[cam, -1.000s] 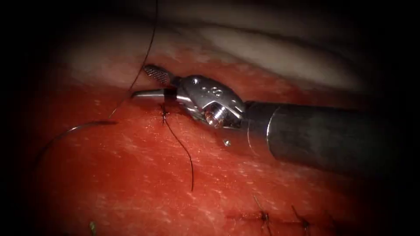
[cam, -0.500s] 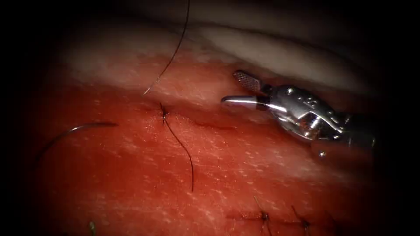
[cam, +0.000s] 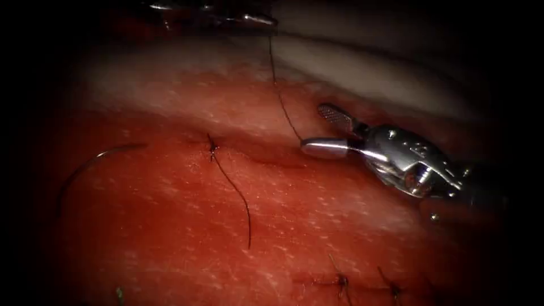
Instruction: Wound Closure
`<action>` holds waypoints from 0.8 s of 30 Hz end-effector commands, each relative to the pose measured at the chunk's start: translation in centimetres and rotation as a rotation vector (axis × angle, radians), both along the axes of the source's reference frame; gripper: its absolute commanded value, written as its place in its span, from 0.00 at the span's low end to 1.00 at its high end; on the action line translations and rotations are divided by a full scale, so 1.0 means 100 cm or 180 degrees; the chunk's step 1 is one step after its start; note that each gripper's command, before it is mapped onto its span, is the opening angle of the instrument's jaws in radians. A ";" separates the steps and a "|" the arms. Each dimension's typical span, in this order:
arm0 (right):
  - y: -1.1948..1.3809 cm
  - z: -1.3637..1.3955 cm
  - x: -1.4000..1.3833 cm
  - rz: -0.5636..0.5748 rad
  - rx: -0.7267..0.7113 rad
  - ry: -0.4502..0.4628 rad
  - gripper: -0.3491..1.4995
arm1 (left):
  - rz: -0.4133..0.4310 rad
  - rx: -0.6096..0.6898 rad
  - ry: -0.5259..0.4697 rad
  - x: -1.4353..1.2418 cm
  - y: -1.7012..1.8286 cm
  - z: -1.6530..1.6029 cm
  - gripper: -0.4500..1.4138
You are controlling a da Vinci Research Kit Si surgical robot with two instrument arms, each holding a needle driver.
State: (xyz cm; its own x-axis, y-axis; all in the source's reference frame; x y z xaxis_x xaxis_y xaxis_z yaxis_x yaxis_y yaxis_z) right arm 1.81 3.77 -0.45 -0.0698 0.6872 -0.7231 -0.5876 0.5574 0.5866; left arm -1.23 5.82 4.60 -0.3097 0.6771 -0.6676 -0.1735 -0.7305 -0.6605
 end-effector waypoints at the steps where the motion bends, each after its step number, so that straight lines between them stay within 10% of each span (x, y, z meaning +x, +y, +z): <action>1: 0.0002 0.0003 0.0008 -0.0010 -0.0009 0.0017 0.88 | 0.0162 -0.0023 0.0079 0.0006 -0.0026 0.0007 0.64; 16: -0.0005 -0.0002 0.0003 -0.0097 -0.0056 0.0044 0.85 | 0.0719 -0.0003 0.0239 0.0017 -0.0136 -0.0015 0.62; 24: -0.0012 -0.0016 0.0003 -0.0387 -0.0037 0.0010 0.91 | 0.1123 -0.0898 0.0020 -0.0009 -0.0150 -0.0070 0.54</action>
State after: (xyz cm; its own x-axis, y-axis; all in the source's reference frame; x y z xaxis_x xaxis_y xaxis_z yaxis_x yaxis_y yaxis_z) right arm 1.75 3.61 -0.65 0.0136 0.6850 -0.7284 -0.5142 0.6296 0.5824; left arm -1.28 4.34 3.80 -0.4929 0.2850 -0.8221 0.1267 -0.9113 -0.3918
